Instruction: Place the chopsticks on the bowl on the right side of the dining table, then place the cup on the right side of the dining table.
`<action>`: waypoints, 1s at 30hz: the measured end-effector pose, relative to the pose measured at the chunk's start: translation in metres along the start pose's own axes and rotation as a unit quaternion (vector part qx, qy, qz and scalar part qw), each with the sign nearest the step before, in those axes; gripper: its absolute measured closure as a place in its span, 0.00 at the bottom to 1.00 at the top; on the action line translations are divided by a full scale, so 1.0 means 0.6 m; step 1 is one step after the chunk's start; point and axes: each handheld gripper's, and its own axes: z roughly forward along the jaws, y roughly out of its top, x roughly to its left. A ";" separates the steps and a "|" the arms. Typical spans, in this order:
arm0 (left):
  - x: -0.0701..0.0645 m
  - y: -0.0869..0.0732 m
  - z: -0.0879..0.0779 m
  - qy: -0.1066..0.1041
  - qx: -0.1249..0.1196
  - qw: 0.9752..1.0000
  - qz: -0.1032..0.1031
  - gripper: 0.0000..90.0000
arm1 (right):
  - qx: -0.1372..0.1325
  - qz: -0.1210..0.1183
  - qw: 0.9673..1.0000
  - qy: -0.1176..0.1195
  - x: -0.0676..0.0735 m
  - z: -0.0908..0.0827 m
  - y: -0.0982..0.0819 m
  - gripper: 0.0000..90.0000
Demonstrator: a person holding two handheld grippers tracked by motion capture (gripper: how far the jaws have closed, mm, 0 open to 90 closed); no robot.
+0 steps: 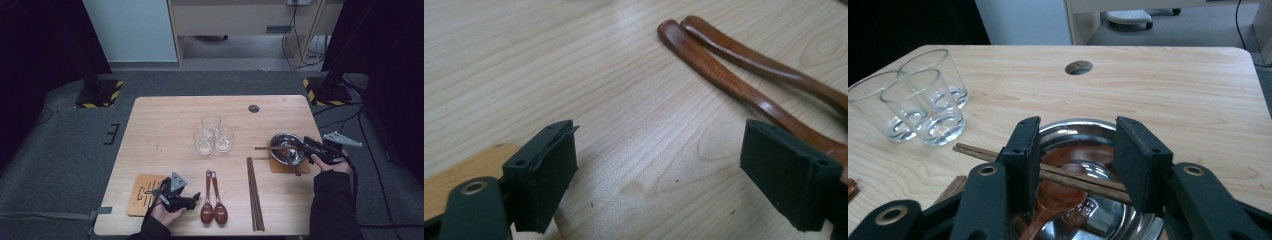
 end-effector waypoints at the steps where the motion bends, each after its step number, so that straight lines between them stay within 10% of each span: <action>1: 0.002 0.001 -0.004 -0.001 -0.004 1.000 -0.002 0.16 | 0.000 0.001 1.000 0.002 0.002 -0.001 0.002 0.59; 30: 0.112 -0.034 -0.077 0.065 -0.029 0.994 -0.080 0.15 | -0.036 -0.030 0.998 0.053 0.063 -0.020 0.068 0.49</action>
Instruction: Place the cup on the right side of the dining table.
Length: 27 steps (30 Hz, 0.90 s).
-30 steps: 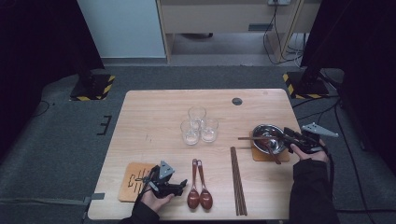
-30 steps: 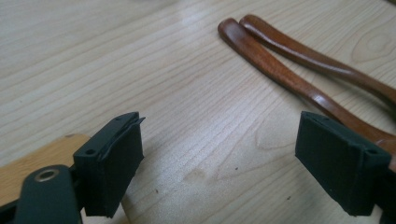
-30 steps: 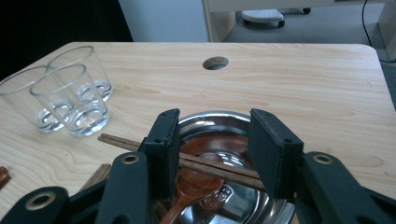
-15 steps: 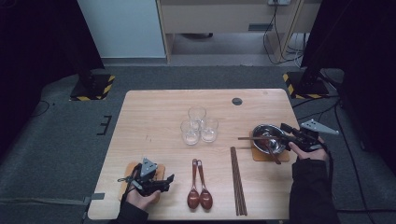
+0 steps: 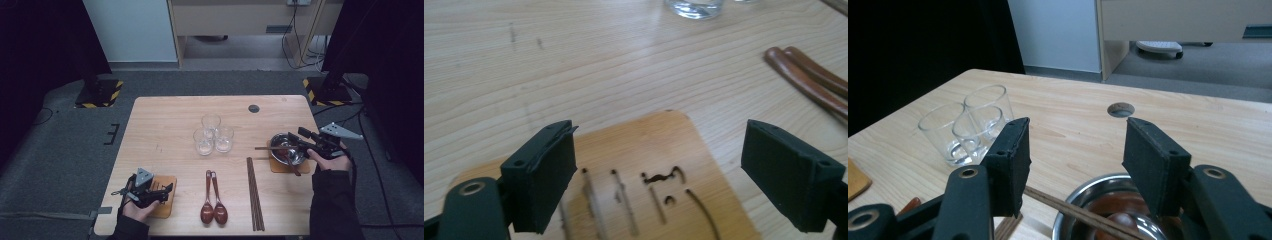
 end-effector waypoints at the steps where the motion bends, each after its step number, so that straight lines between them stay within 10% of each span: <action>1: 0.006 -0.001 -0.001 0.006 0.004 1.000 -0.002 0.15 | -0.001 0.000 1.000 0.000 0.001 0.001 0.003 0.48; 27: 0.088 -0.013 0.004 0.059 0.005 0.997 -0.044 0.14 | 0.016 -0.020 0.999 0.020 0.057 0.049 0.069 0.48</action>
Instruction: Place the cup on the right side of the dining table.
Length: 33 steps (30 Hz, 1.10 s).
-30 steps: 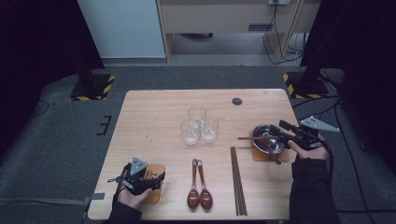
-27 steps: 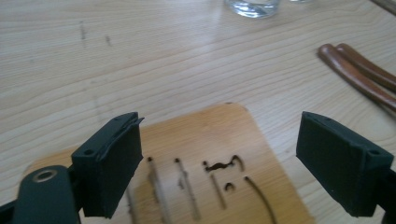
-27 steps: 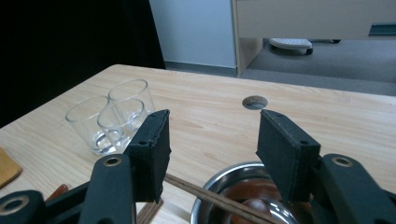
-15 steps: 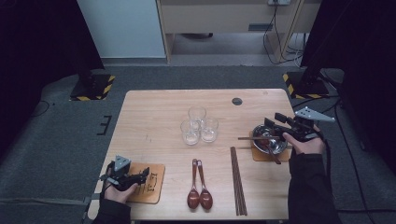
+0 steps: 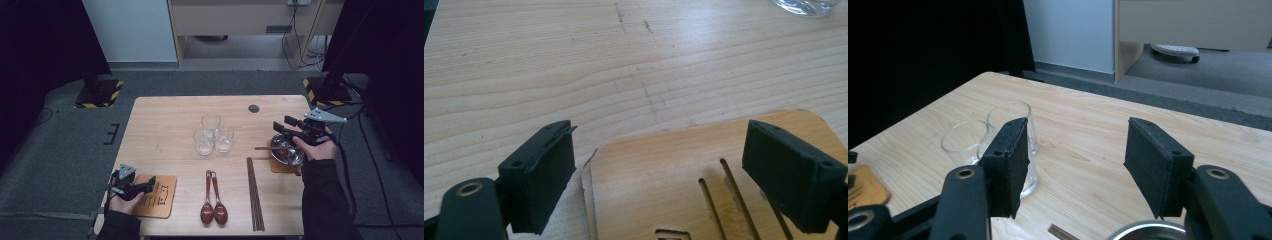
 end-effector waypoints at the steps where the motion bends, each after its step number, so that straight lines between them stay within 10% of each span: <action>1: 0.001 0.000 0.001 0.001 0.001 1.000 0.000 0.14 | 0.001 -0.002 1.000 0.002 0.003 0.004 0.002 0.48; 33: 0.012 -0.007 0.012 -0.011 0.016 1.000 0.006 0.14 | 0.040 -0.024 0.999 0.024 0.074 0.137 0.032 0.49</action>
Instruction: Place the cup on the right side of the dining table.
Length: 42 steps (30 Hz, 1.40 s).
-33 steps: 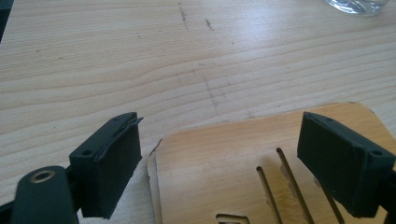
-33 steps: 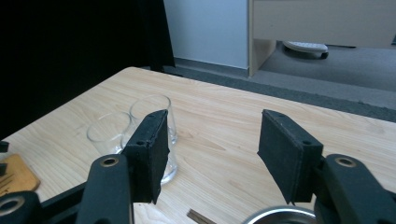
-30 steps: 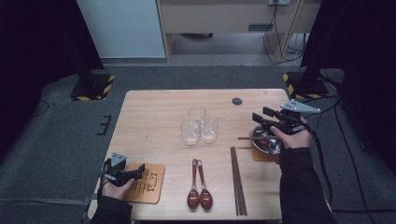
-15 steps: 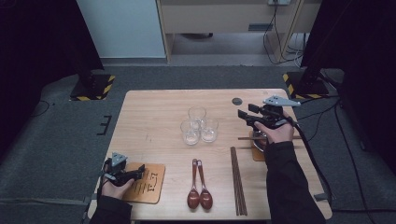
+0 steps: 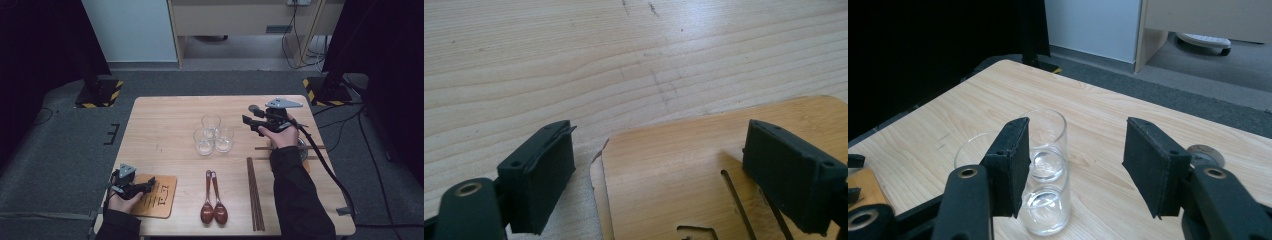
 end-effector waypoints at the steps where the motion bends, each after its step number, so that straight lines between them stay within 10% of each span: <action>1: 0.000 0.000 0.000 0.000 0.000 1.000 -0.001 0.14 | 0.002 -0.001 1.000 0.001 0.002 0.005 0.000 0.49; 42: 0.005 -0.005 0.000 -0.006 -0.001 1.000 -0.018 0.13 | 0.072 0.013 0.997 -0.010 0.010 0.140 -0.044 0.54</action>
